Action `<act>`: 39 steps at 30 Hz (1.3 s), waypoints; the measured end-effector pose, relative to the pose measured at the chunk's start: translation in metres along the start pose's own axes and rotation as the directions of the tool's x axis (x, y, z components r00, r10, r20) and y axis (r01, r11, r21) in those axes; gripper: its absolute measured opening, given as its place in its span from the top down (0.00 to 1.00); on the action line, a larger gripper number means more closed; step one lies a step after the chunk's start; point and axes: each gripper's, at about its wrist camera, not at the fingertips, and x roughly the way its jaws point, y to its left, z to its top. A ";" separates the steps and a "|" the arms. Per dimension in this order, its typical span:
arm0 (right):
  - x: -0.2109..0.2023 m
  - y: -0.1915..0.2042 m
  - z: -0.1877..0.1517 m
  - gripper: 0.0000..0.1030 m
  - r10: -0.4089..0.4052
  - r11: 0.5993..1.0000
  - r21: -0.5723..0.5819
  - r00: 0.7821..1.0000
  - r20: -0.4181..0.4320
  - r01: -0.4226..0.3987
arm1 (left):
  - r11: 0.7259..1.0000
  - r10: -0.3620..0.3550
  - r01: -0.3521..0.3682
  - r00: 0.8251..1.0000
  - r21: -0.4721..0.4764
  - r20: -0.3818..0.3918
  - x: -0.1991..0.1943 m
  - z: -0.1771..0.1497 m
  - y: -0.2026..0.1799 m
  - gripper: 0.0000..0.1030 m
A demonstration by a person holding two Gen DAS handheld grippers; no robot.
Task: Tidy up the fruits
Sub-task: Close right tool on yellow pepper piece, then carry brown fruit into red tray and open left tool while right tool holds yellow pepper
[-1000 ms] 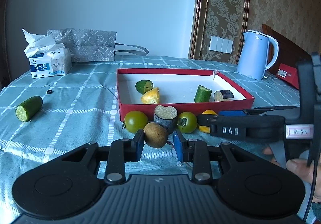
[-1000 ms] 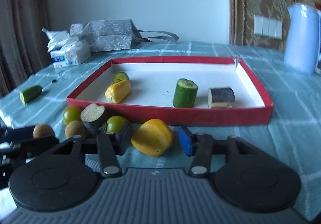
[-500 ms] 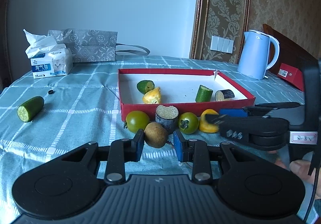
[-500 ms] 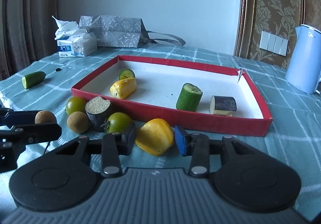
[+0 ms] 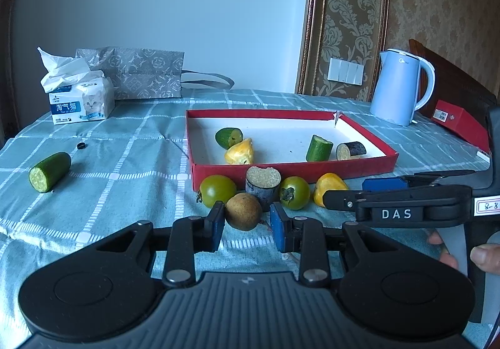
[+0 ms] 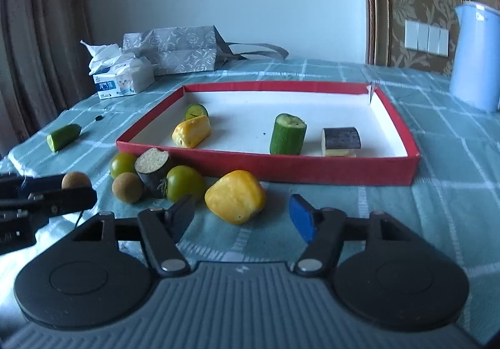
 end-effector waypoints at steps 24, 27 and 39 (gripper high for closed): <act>0.005 0.013 0.005 0.57 -0.044 0.990 -0.130 0.996 0.072 0.053 | 1.000 0.009 -0.009 1.000 0.019 0.001 0.000 0.007 -0.008 0.70; -0.002 0.006 0.004 0.57 -0.053 0.994 -0.092 0.994 0.095 0.062 | 0.999 0.011 -0.011 1.000 0.033 0.016 0.002 0.015 -0.014 0.70; -0.016 -0.019 0.000 0.57 -0.081 0.997 0.027 0.986 0.145 0.078 | 0.994 0.009 -0.013 0.999 0.105 0.038 0.033 0.047 -0.046 0.70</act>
